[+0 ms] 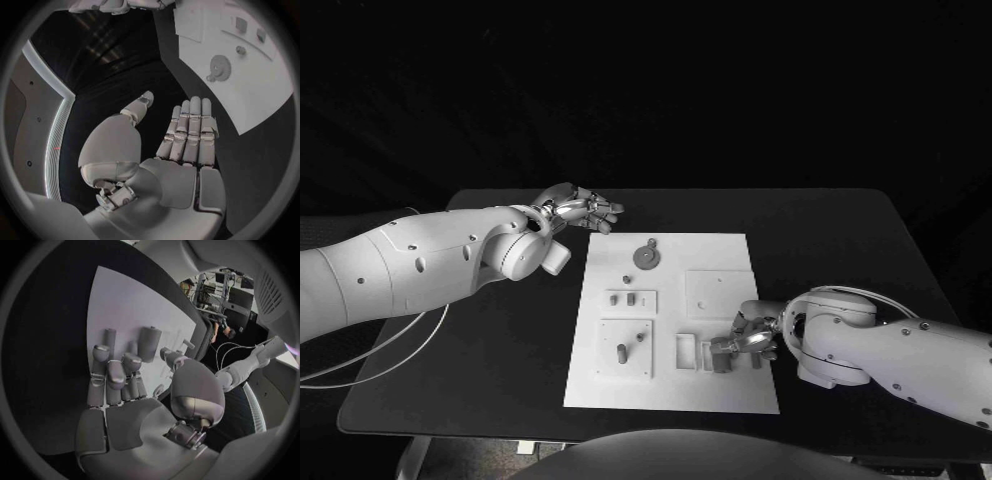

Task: Assemble the parts on the task board

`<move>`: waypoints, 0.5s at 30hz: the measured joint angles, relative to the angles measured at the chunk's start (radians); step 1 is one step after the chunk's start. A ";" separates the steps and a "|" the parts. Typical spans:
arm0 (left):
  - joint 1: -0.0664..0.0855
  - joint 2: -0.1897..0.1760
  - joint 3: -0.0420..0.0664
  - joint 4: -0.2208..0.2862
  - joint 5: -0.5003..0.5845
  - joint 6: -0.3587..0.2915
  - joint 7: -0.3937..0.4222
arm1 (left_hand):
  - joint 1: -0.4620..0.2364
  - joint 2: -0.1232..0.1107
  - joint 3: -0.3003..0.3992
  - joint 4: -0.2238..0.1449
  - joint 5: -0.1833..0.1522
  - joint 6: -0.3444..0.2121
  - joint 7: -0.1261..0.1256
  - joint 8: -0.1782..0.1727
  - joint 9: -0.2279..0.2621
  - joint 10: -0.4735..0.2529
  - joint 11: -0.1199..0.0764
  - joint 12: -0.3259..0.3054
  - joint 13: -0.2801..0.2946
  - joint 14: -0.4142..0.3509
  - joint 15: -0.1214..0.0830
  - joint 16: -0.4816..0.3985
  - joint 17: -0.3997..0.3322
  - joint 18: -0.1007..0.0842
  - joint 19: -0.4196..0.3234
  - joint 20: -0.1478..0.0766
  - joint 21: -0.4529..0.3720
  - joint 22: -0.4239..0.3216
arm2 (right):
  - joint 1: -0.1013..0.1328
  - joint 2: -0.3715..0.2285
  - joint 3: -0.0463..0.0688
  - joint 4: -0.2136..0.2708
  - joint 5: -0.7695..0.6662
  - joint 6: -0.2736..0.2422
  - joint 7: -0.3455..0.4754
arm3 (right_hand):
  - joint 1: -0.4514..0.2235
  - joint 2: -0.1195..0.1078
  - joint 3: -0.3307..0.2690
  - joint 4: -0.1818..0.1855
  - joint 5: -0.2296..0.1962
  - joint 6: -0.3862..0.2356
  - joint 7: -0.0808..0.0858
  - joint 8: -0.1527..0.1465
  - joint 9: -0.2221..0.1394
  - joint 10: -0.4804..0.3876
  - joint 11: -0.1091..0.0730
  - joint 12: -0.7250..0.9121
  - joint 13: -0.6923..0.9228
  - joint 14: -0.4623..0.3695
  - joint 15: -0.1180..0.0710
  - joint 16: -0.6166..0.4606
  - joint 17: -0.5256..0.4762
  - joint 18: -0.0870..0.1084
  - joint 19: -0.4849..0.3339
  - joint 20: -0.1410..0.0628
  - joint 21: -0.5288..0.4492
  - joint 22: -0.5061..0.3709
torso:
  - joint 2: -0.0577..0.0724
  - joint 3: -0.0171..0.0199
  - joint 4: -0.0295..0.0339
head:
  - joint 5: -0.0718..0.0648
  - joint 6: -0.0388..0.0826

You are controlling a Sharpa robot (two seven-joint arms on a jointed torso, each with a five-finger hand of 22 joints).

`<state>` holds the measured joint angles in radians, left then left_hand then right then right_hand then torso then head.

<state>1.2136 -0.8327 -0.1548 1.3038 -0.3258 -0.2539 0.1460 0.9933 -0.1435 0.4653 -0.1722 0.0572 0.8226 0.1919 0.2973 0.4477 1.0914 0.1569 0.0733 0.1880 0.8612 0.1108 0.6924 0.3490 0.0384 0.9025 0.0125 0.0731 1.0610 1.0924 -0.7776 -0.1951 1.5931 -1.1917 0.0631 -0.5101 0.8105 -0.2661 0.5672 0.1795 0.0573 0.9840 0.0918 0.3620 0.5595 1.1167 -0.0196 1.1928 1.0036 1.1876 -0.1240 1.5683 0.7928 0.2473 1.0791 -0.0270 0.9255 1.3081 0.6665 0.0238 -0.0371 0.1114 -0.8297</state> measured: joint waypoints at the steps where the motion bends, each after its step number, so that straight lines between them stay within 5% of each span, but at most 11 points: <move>1: 0.000 -0.001 0.000 0.000 0.000 0.000 0.000 | 0.000 0.000 0.000 0.000 0.000 0.000 0.000 0.000 0.000 0.000 0.000 0.000 0.000 0.000 0.000 0.000 0.000 0.000 0.000 0.000 0.000 0.000 | 0.000 0.002 -0.001 -0.001 -0.001 0.002 0.000 | 0.000 0.000 0.000 0.000 0.000 -0.001 0.001 0.000 0.000 -0.002 0.002 0.000 0.000 -0.002 0.002 0.000 0.000 0.000 0.000 0.000 0.000 0.000 | 0.000 0.0000 0.0000 | 0.000 -0.001; 7: 0.000 -0.003 0.000 0.001 0.000 0.001 -0.003 | 0.000 0.000 0.000 0.000 0.000 0.000 0.000 0.000 0.000 0.000 0.000 0.000 -0.001 0.000 0.000 0.000 0.000 0.000 0.000 0.000 0.000 -0.001 | -0.001 0.011 -0.003 -0.010 -0.008 0.010 0.001 | 0.002 -0.001 -0.003 0.003 0.000 -0.001 0.001 0.000 0.003 -0.002 0.002 0.000 0.000 -0.002 0.002 0.000 -0.004 0.000 0.000 0.000 0.003 0.000 | 0.000 -0.0001 -0.0001 | 0.003 -0.004; 15: 0.000 -0.004 0.000 0.002 -0.001 0.002 -0.006 | 0.000 0.000 0.000 0.000 0.000 0.000 0.000 0.000 -0.001 0.000 0.000 0.000 -0.001 0.000 0.000 0.000 0.001 0.000 0.000 0.000 0.000 -0.001 | -0.006 0.028 -0.003 -0.019 -0.012 0.012 0.003 | 0.027 0.008 -0.007 -0.002 0.001 -0.001 0.002 0.000 0.080 -0.002 0.002 0.000 0.003 -0.006 0.006 0.000 -0.004 0.000 -0.007 0.000 0.009 0.000 | 0.000 -0.0001 -0.0010 | 0.006 -0.006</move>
<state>1.2136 -0.8367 -0.1550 1.3059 -0.3268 -0.2516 0.1404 0.9933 -0.1434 0.4655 -0.1723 0.0572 0.8227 0.1921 0.2972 0.4469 1.0914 0.1569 0.0733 0.1871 0.8612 0.1108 0.6924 0.3498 0.0382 0.9026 0.0125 0.0731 1.0602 1.0860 -0.7497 -0.1984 1.5741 -1.2041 0.0748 -0.5073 0.8372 -0.2583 0.5599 0.1775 0.0580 0.9828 0.0934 0.3619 0.6399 1.1150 -0.0178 1.1928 1.0068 1.1819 -0.1183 1.5683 0.7885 0.2475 1.0717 -0.0267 0.9342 1.3081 0.6663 0.0237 -0.0381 0.1174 -0.8361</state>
